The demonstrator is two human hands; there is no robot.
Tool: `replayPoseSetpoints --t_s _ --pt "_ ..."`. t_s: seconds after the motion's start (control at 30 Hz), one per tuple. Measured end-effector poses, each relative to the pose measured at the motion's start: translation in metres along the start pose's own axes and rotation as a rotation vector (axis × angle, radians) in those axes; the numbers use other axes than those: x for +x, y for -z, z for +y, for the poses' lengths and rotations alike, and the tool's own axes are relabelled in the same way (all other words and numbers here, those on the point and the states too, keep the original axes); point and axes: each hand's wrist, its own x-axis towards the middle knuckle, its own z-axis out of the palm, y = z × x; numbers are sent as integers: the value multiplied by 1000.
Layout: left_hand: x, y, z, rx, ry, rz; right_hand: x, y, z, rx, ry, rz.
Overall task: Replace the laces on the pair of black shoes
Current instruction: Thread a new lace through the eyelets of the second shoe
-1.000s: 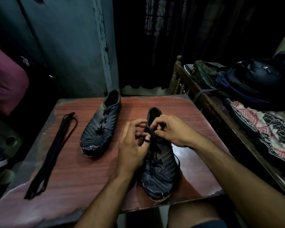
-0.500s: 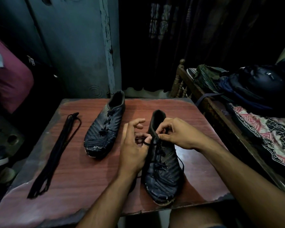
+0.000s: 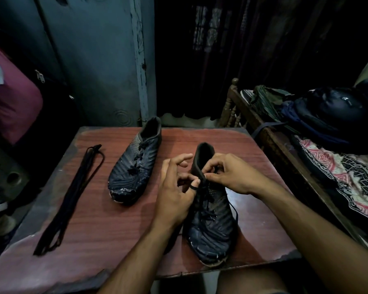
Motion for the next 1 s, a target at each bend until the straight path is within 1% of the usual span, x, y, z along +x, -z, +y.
replayPoseSetpoints --t_s 0.13,0.3,0.4,0.53,0.67,0.83,0.93,1.0 --pt "2 0 -2 -27 8 20 0 1 0 1 15 2" --pt "0 0 -1 42 1 28 1 2 0 -29 43 -55" --pt "-1 1 0 72 -4 3 0 3 2 -33 60 -61" --pt "0 3 -1 56 26 -28 -5 3 1 29 68 -21" --pt "3 5 -4 80 47 -100 -6 -1 4 54 93 14" --pt "4 6 -10 151 -68 -144 -8 -6 8 87 115 101" --pt "10 6 -11 174 -60 -151 -9 -10 9 125 121 144" --pt "18 6 -12 240 -83 -167 -9 -14 11 150 113 169"
